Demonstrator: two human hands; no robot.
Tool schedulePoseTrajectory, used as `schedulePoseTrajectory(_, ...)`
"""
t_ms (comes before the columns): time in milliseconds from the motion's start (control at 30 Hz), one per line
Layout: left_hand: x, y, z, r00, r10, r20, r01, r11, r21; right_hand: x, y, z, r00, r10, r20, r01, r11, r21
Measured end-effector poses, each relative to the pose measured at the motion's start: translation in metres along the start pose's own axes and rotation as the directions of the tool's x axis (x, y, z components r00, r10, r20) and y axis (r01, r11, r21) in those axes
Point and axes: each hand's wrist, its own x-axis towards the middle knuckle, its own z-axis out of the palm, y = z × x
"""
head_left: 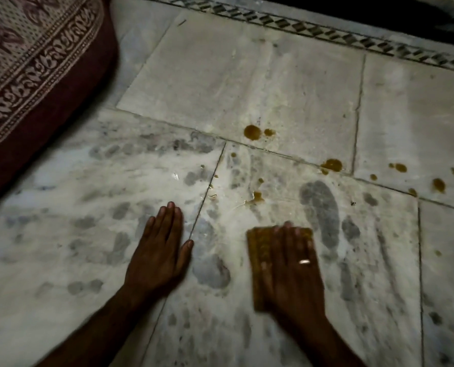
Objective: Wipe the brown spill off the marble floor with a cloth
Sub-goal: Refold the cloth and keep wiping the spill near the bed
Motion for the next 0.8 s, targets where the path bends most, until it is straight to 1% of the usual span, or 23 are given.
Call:
schedulePoseTrajectory(67, 0.000, 0.002, -0.001, 0.999, 0.025, -0.026, -0.025, 0.999, -0.020, 0.036, 0.007, -0.002, 0.985, 0.170, 0.032, -0.169, 0.985, -0.037)
schedulePoseTrajectory(100, 0.000, 0.002, -0.001, 0.999, 0.031, -0.038, -0.033, 0.999, -0.031, 0.057, 0.003, -0.003, 0.977, 0.213, 0.030, -0.212, 0.977, -0.032)
schedulePoseTrajectory(167, 0.000, 0.001, -0.002, 0.998, 0.031, -0.057, -0.033, 0.998, -0.045, 0.093, -0.012, -0.001, 0.972, 0.232, 0.032, -0.232, 0.973, -0.007)
schedulePoseTrajectory(233, 0.001, 0.002, -0.002, 0.998, 0.027, -0.063, -0.030, 0.998, -0.048, 0.121, -0.031, 0.000, 0.977, 0.208, 0.050, -0.209, 0.978, 0.007)
schedulePoseTrajectory(400, 0.000, 0.001, -0.003, 0.997, 0.007, -0.076, -0.012, 0.998, -0.067, 0.169, -0.077, 0.003, 0.991, 0.102, 0.081, -0.106, 0.994, 0.041)
schedulePoseTrajectory(600, 0.001, -0.002, -0.003, 0.996, -0.008, -0.093, -0.002, 0.994, -0.111, 0.194, -0.127, 0.007, 0.994, -0.054, 0.098, 0.044, 0.994, 0.102)
schedulePoseTrajectory(700, 0.000, -0.004, -0.002, 0.992, -0.026, -0.120, 0.006, 0.986, -0.164, 0.190, -0.151, 0.012, 0.983, -0.176, 0.057, 0.171, 0.982, 0.084)
schedulePoseTrajectory(800, -0.001, -0.007, -0.001, 0.987, -0.071, -0.143, 0.034, 0.968, -0.248, 0.177, -0.152, 0.017, 0.939, -0.344, 0.031, 0.341, 0.937, 0.070)
